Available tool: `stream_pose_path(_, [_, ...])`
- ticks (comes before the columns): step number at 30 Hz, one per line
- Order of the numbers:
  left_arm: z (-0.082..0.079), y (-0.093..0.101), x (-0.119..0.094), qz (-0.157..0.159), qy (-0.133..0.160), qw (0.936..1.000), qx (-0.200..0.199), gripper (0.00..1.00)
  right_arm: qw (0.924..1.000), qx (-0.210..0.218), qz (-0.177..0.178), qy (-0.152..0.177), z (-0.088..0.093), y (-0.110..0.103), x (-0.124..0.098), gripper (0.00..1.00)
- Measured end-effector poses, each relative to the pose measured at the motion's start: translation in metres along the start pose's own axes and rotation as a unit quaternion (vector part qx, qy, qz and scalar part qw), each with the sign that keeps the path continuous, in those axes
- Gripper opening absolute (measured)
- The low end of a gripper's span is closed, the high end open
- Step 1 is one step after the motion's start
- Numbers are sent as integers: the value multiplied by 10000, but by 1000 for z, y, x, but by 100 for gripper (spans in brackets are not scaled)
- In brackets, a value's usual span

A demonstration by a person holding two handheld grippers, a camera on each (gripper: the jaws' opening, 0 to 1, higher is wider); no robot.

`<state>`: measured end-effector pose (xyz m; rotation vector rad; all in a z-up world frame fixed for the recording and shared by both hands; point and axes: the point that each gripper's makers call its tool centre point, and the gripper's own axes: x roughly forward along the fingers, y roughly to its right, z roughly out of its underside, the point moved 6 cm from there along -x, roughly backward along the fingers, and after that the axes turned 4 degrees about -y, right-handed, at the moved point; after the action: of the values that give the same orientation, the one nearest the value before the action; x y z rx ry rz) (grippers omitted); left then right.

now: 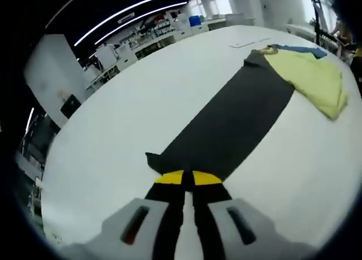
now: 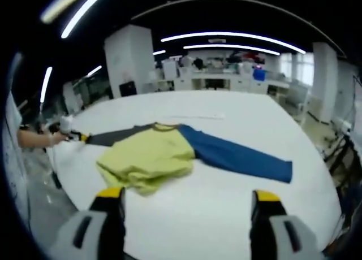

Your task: Fold the garment on the visible template until the final outline fits inside the template.

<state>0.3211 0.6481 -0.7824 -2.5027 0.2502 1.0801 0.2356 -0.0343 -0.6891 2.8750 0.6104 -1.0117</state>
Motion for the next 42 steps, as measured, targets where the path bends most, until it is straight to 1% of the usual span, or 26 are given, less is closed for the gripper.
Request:
stream_pose_path(2, [4,1,-2,-61,-42,9999,-82,1,10000,-51,-3,-1,0,-1,1,92])
stream_pose_path(4, [10,-4,-1,-79,-84,9998,-183,1,10000,-39,-22,15,0,-2,0,92])
stream_pose_path(7, [17,-3,-3,-50,-152,9988,-459,1,10000,-35,-30,51,-1,-4,-1,92])
stream_pose_path(8, [21,-4,-4,-80,-210,9981,-577,2,10000,-35,-24,69,-1,-4,-2,92])
stream_pose_path(10, [27,-2,-3,-75,-307,9975,-627,4,9999,5,-30,128,-2,-6,-3,92])
stream_pose_path(12, [25,1,-8,-64,-245,9969,-748,5,9999,27,-32,165,-3,-8,-4,92])
stream_pose_path(13, [24,0,-8,-73,-254,9964,-801,7,9998,16,-29,170,-3,-9,-5,92])
stream_pose_path(15, [24,-2,-8,-71,-208,9962,-840,15,9998,12,-29,182,-3,-9,-6,93])
stream_pose_path(16, [25,-2,-9,-100,-218,9960,-863,24,9998,28,-40,195,-3,-9,-6,93])
stream_pose_path(18, [26,1,-12,-81,-185,9957,-906,36,9998,39,-47,202,-3,-10,-7,93])
stream_pose_path(19, [25,2,-15,-78,-90,9959,-898,40,9998,34,-46,206,-2,-10,-7,93])
stream_pose_path(20, [24,2,-16,-59,2,9962,-867,42,9998,37,-53,206,-2,-10,-7,93])
stream_pose_path(21, [20,3,-20,-150,290,9970,-698,44,9998,42,-70,194,-1,-11,-7,93])
stream_pose_path(22, [18,6,-22,-133,409,9973,-594,50,9998,37,-73,193,0,-11,-7,93])
stream_pose_path(24, [17,18,-26,214,538,9947,-847,57,9999,18,-76,148,3,-12,-6,93])
stream_pose_path(25, [15,23,-30,320,599,9934,-921,61,9999,12,-75,147,4,-12,-6,93])
stream_pose_path(26, [14,26,-33,393,641,9931,-901,63,9999,16,-90,146,4,-12,-6,93])
stream_pose_path(27, [11,32,-34,571,769,9915,-876,66,9998,29,-103,138,4,-13,-6,93])
stream_pose_path(28, [9,37,-36,656,838,9892,-1010,71,9998,31,-113,143,5,-14,-5,93])
stream_pose_path(30, [0,49,-44,975,1059,9861,-834,75,9998,17,-129,133,5,-14,-5,93])
stream_pose_path(33, [-6,63,-48,1313,1144,9814,-810,82,9998,-23,-153,107,5,-16,-4,93])
stream_pose_path(34, [-9,67,-49,1451,1262,9778,-836,85,9998,-38,-146,103,5,-15,-3,93])
stream_pose_path(36, [-18,79,-57,1633,1389,9733,-818,86,9998,-57,-160,108,5,-15,-3,93])
stream_pose_path(38, [-22,84,-60,1681,1402,9725,-799,88,9998,-68,-163,116,5,-15,-3,93])
stream_pose_path(40, [-24,92,-61,1838,1348,9708,-745,89,9998,-95,-165,101,5,-15,-2,93])
stream_pose_path(42, [-30,97,-63,1972,1463,9670,-675,88,9997,-122,-175,94,5,-15,0,93])
